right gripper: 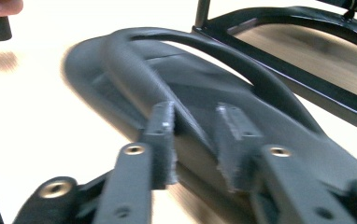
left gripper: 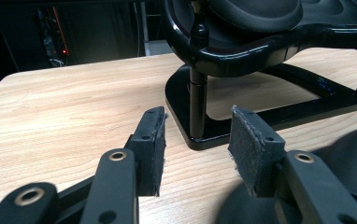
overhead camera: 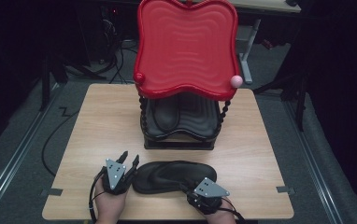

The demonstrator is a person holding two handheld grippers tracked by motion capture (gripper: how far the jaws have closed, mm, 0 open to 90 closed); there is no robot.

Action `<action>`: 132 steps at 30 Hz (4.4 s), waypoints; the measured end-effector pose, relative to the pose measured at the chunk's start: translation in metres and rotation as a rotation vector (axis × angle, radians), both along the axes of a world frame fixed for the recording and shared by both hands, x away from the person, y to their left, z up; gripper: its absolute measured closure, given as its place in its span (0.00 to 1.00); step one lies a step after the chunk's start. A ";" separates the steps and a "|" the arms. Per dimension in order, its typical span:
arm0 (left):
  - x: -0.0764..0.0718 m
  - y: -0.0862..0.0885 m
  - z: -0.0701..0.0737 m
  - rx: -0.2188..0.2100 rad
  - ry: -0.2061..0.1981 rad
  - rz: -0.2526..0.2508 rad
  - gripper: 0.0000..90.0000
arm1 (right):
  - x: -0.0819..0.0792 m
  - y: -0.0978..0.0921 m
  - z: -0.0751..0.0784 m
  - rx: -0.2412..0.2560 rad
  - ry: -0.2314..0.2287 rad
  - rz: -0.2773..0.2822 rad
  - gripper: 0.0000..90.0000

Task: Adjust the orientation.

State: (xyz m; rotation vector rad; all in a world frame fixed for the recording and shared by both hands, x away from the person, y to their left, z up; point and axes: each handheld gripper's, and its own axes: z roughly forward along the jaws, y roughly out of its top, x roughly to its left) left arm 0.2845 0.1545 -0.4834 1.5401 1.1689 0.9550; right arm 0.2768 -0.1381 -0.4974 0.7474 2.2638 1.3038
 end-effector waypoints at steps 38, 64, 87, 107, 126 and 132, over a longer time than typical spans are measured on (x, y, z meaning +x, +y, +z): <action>-0.009 -0.007 -0.004 0.007 0.015 -0.011 0.59 | 0.005 -0.009 -0.008 -0.032 0.164 0.033 0.93; -0.047 -0.025 -0.026 -0.023 0.183 -0.027 0.51 | 0.055 0.080 0.000 -0.023 0.102 0.059 0.85; -0.036 -0.089 -0.016 0.012 0.153 -0.307 0.71 | 0.002 -0.007 0.006 -0.001 0.121 -0.145 0.84; -0.054 -0.117 0.020 0.009 -0.036 -0.448 0.72 | -0.041 -0.050 0.040 0.091 0.012 -0.236 0.84; 0.041 -0.118 0.072 0.033 -0.161 -0.374 0.74 | 0.048 -0.036 0.079 0.163 -0.128 -0.317 0.85; 0.071 -0.123 0.075 0.019 -0.161 -0.350 0.74 | 0.074 -0.035 0.086 0.178 -0.161 -0.356 0.85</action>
